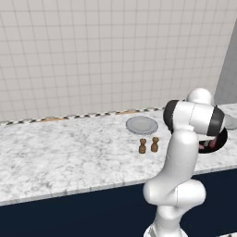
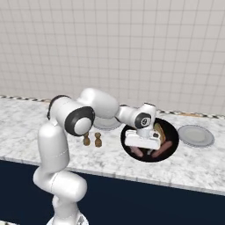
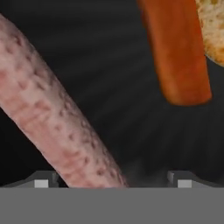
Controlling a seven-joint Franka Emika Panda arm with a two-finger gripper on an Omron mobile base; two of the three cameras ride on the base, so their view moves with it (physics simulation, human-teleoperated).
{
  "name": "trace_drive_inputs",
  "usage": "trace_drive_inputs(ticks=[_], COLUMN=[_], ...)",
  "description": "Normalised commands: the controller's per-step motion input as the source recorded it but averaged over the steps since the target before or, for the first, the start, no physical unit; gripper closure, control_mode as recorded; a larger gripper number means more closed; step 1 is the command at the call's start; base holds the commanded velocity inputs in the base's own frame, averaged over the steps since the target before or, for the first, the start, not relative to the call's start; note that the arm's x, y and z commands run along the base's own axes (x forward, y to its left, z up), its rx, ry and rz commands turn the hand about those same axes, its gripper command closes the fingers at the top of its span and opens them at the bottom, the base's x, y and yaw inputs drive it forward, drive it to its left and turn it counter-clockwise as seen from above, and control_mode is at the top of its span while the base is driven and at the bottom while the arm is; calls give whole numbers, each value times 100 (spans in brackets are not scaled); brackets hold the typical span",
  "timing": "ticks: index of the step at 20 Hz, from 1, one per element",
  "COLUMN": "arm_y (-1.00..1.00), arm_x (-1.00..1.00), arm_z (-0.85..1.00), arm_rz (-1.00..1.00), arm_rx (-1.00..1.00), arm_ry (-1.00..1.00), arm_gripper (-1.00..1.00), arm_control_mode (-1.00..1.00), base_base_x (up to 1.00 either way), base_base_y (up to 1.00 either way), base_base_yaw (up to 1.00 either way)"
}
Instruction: Place one bun and one sausage from the bowl on each plate.
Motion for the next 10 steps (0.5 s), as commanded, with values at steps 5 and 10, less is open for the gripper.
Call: trace_drive_inputs(ticks=[5,10], arm_y=[-29,12], arm_x=[-6,-15], arm_z=[-27,-24], arm_rz=[1,4], arm_rx=[0,-10], arm_ry=[-5,0], arm_gripper=[-100,-100], arm_control_mode=[-100,-100], base_base_x=[0,0], base_base_y=[0,0], base_base_yaw=[0,0])
